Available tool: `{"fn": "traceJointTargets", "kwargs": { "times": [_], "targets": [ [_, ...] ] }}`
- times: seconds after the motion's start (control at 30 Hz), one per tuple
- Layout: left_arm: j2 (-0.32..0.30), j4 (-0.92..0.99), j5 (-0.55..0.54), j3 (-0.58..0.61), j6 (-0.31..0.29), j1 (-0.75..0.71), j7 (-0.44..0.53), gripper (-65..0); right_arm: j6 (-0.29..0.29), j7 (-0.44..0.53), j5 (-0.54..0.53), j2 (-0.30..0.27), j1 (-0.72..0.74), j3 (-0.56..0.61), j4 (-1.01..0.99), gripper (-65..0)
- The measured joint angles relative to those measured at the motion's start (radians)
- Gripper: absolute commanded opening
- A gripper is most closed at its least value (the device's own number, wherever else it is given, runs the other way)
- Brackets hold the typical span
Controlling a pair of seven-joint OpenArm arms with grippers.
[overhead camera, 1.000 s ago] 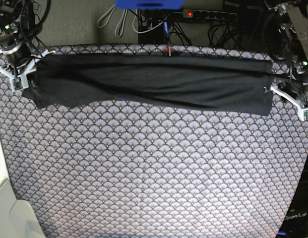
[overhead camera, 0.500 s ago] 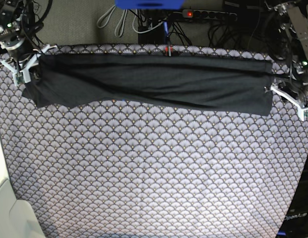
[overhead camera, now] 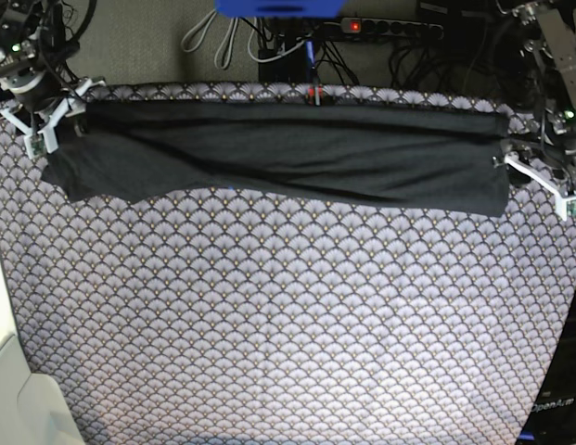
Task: Fold the T-shirt properly
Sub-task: 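Grasp the folded strip's end with the left gripper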
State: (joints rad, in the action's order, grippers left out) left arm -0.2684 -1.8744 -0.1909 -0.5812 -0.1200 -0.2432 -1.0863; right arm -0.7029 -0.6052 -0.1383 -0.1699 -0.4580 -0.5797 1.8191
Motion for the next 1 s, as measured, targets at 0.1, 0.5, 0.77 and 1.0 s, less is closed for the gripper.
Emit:
{"fn": "traceJointTargets", "kwargs": {
  "times": [0.1, 0.5, 0.77, 1.0],
  "targets": [
    [0.0, 0.003, 0.0, 0.0, 0.0, 0.007, 0.006, -22.3, 0.0, 0.0, 0.001, -0.01, 0.0, -0.003, 0.0, -30.1],
    [0.039, 0.211, -0.001, 0.011, -0.025, 0.096, 0.078, -22.2, 0.0, -0.004, 0.0, -0.01, 0.0, 0.003, 0.0, -30.1],
    [0.041, 0.366, -0.042, 0.063, -0.085, 0.138, 0.147, -22.2, 0.0, -0.004, 0.0, -0.023, 0.0, 0.003, 0.0, -30.1],
    [0.053, 0.383, -0.042, 0.071, -0.083, 0.138, 0.15, -22.2, 0.0, -0.005, 0.0, -0.029, 0.0, 0.002, 0.0, -30.2]
  ]
}}
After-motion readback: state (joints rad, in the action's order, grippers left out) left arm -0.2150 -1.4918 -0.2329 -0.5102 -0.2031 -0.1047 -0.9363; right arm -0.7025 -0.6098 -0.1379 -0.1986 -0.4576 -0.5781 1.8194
